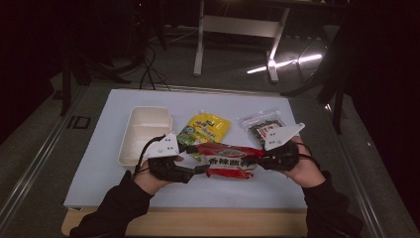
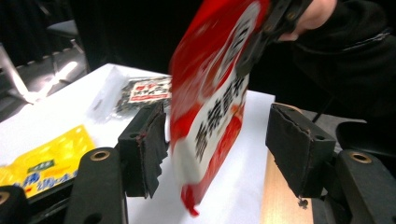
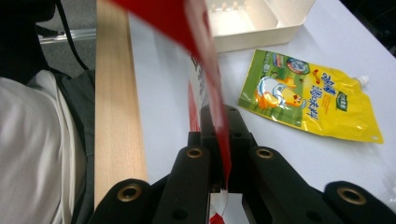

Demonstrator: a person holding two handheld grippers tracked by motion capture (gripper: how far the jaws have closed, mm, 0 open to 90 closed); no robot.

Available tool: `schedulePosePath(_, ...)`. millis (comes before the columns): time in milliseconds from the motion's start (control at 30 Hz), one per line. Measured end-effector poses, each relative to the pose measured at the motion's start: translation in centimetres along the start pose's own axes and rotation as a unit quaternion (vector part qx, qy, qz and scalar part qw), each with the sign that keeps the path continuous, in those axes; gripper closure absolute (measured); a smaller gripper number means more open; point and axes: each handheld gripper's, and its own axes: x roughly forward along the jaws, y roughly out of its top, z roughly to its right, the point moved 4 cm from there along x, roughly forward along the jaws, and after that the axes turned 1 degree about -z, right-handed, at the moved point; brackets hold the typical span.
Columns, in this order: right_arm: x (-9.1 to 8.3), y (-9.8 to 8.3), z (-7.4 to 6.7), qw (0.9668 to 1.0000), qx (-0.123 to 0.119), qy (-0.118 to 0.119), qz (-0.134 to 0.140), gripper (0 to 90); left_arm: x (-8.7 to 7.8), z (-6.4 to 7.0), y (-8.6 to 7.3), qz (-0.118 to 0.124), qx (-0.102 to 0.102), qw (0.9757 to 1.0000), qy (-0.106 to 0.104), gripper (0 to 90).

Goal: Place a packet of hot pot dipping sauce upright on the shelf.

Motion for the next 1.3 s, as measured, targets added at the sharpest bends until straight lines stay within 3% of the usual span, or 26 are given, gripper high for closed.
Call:
schedulePosePath(133, -1.1, 0.7, 0.6, 0.9999, 0.001, -0.012, 0.012, 90.0, -0.2, 0.2, -0.5, -0.003, -0.014, 0.9999, 0.004, 30.1)
schedulePosePath(167, -1.1, 0.7, 0.6, 0.9999, 0.001, -0.012, 0.012, 90.0, -0.2, 0.2, -0.7, -0.002, -0.02, 0.9998, 0.001, 30.1)
schedulePosePath(233, -1.4, 1.1, 1.0, 0.9997, 0.005, -0.016, 0.019, 90.0, -0.3, 0.2, -1.1, -0.003, -0.028, 0.9996, -0.007, 20.5)
schedulePosePath(367, -1.5, 1.7, 1.6, 0.9995, 0.009, -0.02, 0.022, 90.0, -0.4, 0.4, -1.8, -0.004, -0.044, 0.999, -0.011, 14.7)
schedulePosePath(433, -1.4, 2.0, 2.0, 0.9995, 0.009, -0.019, 0.023, 90.0, -0.3, 0.6, -2.5, -0.006, -0.043, 0.999, 0.004, 11.3)
schedulePosePath(567, -1.1, 2.6, 2.6, 0.9994, 0.011, -0.023, 0.023, 90.0, -0.2, 1.0, -3.4, -0.013, -0.041, 0.9991, 0.006, 5.0)
schedulePosePath(833, -0.6, 4.1, 3.6, 0.9992, 0.013, -0.026, 0.026, 90.0, -0.4, 1.7, -4.5, -0.011, -0.044, 0.9989, 0.011, 4.7)
schedulePosePath(1033, 0.4, 5.8, 4.8, 0.9993, 0.011, -0.025, 0.026, 90.0, -1.0, 2.4, -6.3, -0.025, -0.044, 0.9985, 0.02, 4.7)
schedulePosePath(1300, 1.7, 7.3, 5.8, 0.9989, 0.015, -0.03, 0.033, 90.0, -1.2, 2.6, -8.1, -0.022, -0.049, 0.9982, 0.029, 4.8)
